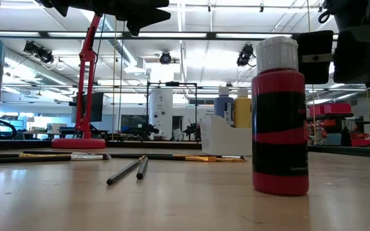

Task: Pick & Place Paint Supplies
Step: Put the small green paint bottle into the white bin

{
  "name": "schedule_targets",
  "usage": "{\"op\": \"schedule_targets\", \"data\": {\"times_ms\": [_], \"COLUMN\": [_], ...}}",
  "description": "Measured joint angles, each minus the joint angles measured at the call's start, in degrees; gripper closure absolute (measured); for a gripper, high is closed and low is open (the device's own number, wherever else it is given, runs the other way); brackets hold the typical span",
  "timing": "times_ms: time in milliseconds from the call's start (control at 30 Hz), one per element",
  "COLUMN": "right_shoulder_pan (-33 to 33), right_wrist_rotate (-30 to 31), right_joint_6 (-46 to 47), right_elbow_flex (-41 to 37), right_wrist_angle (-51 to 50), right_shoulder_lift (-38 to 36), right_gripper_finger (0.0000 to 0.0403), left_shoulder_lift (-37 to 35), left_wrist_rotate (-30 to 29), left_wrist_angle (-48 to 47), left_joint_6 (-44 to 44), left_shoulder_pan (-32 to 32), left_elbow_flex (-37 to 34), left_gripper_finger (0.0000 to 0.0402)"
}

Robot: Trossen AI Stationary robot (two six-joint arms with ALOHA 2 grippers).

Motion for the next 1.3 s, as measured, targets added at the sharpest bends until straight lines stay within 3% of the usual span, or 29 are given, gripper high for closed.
{"op": "schedule_targets", "data": {"times_ms": [133,367,500,733,900,1100,1200,1300], "right_shoulder_pan": [0.0,-2.0,-3.8,-8.7,-11.5,-13.7,-15.6,-17.2], "right_wrist_rotate": [0.0,0.3,0.7,7.4,25.1,55.4,63.0,65.6], "right_joint_6": [-0.2,2.7,6.9,6.5,6.0,9.8,14.9,20.3], "right_elbow_flex": [0.0,-0.1,-0.1,-0.1,-0.1,-0.1,-0.1,-0.1], "right_wrist_angle": [-0.1,4.0,5.5,-4.9,-13.2,-24.6,-28.4,-30.9], "right_shoulder_lift": [0.0,-1.4,-7.4,-23.2,-34.7,-39.9,-38.8,-37.5], "right_gripper_finger": [0.0293,0.0293,0.0284,0.0293,0.0293,0.0293,0.0293,0.0293], "left_shoulder_lift": [0.0,0.0,0.0,0.0,0.0,0.0,0.0,0.0], "left_wrist_rotate": [0.0,0.0,0.0,0.0,0.0,0.0,0.0,0.0], "left_wrist_angle": [0.0,0.1,0.1,0.0,0.0,0.0,0.1,0.1], "left_joint_6": [0.0,0.0,0.2,1.0,1.0,0.9,0.9,0.9], "left_shoulder_pan": [0.0,0.0,0.0,0.0,0.0,0.0,0.0,0.0], "left_elbow_flex": [0.0,0.0,0.0,0.0,0.0,0.0,0.0,0.0], "left_gripper_finger": [0.0191,0.0191,0.0191,0.0191,0.0191,0.0191,0.0191,0.0191]}}
